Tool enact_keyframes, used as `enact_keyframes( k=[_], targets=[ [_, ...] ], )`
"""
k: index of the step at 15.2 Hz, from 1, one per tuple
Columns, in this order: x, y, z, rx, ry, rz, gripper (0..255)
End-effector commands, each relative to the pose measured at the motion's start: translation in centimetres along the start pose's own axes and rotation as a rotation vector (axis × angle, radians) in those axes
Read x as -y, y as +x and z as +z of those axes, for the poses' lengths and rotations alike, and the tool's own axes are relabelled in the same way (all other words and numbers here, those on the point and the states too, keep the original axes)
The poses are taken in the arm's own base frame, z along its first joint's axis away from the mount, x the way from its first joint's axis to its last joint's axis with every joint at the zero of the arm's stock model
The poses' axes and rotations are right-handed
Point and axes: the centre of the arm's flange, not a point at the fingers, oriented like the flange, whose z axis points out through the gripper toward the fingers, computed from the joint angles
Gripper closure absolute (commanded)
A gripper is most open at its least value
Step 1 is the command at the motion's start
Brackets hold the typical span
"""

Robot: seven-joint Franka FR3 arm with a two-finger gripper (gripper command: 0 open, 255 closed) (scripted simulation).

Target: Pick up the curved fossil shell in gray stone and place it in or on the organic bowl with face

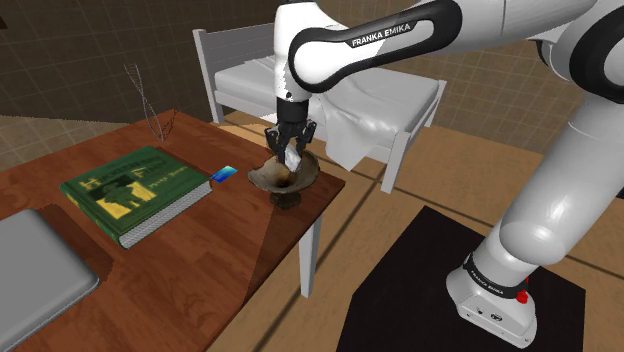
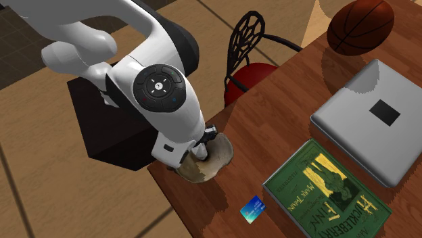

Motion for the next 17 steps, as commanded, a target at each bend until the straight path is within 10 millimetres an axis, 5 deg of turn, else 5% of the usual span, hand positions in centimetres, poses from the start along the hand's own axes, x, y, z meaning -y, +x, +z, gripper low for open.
enact_keyframes(
  k=[1,2,7,11,17],
  targets=[
    [0.0,0.0,0.0,0.0,0.0,0.0,255],
    [0.0,0.0,0.0,0.0,0.0,0.0,0],
    [0.0,0.0,0.0,0.0,0.0,0.0,0],
    [0.0,0.0,-5.0,0.0,0.0,0.0,0],
    [0.0,0.0,-5.0,0.0,0.0,0.0,0]
  ],
)
